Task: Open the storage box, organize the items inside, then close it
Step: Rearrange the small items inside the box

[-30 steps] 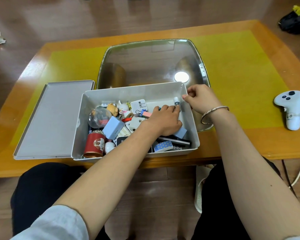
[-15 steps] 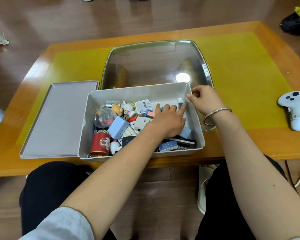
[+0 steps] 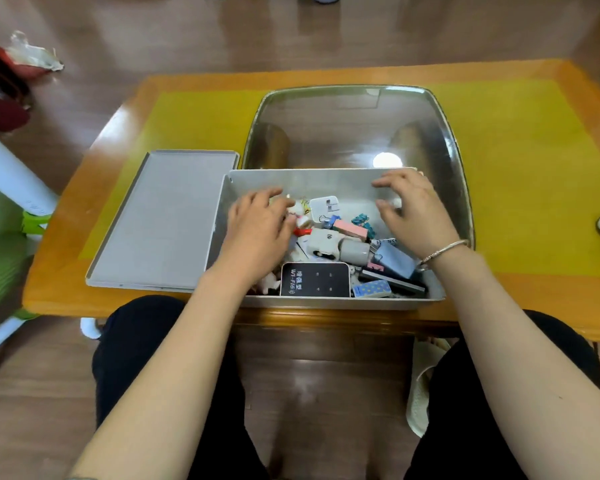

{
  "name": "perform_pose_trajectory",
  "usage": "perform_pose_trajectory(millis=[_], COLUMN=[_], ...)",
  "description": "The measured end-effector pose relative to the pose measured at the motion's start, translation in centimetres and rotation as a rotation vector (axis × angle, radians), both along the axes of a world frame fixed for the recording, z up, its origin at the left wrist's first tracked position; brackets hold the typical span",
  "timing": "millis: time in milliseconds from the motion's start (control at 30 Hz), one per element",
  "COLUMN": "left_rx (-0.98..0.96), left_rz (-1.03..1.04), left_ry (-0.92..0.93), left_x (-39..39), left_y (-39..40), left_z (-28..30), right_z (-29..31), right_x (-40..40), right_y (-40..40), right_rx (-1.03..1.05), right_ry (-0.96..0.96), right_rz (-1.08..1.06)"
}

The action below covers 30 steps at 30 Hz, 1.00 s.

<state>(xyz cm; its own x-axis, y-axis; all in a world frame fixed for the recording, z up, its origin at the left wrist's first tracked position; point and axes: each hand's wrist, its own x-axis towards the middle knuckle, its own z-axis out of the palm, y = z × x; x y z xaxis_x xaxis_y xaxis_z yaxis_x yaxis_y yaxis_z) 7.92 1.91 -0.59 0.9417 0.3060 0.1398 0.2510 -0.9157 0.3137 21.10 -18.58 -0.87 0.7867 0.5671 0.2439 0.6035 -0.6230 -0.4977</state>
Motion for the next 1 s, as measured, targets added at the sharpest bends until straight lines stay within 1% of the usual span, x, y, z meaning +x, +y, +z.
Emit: perform_pose_trajectory(millis=[133, 267, 333, 467, 567, 633, 733, 833, 900, 967, 1000], left_rx=[-0.068, -0.266, -0.306, -0.218, -0.144, -0.145, -0.168, -0.172, -0.176, -0.183, -0.186], left_rz=[0.274, 0.327, 0.323, 0.359, 0.407, 0.425, 0.443, 0.453, 0.456, 0.454, 0.451], left_ry=[-0.033, 0.006, 0.040, 0.071, 0.098, 0.107, 0.099, 0.078, 0.067, 0.055, 0.048], left_x=[-3.2, -4.5, -4.6, -4.5, -4.4, -4.4, -4.3, -4.2, -4.2, -4.2, -4.2], left_y=[1.8, 2.8, 3.3, 3.8, 4.0, 4.0, 4.1, 4.1, 4.1, 4.3, 4.3], left_z=[-1.0, -1.9, -2.3, -2.7, -3.1, -3.3, -3.6, -3.9, -4.0, -4.0, -4.0], right_z=[-0.4, -0.6, -1.0, -1.7, -1.6, -1.5, -1.2, -1.0, -1.0, -1.2, -1.2], right_x=[-1.9, -4.5, -5.6, -6.8, -6.4, -5.8, -5.3, -5.3, -5.6, -6.0, -6.1], right_y=[1.8, 4.8, 6.2, 8.5, 9.9, 10.4, 10.3, 10.0, 10.0, 10.1, 10.2], right_rx=[-0.108, -0.155, -0.219, -0.281, -0.292, -0.264, -0.235, -0.192, -0.210, -0.236, -0.215], right_ry=[0.090, 0.145, 0.185, 0.214, 0.227, 0.266, 0.264, 0.292, 0.333, 0.332, 0.323], right_rz=[0.149, 0.291, 0.328, 0.377, 0.338, 0.294, 0.270, 0.299, 0.349, 0.381, 0.378])
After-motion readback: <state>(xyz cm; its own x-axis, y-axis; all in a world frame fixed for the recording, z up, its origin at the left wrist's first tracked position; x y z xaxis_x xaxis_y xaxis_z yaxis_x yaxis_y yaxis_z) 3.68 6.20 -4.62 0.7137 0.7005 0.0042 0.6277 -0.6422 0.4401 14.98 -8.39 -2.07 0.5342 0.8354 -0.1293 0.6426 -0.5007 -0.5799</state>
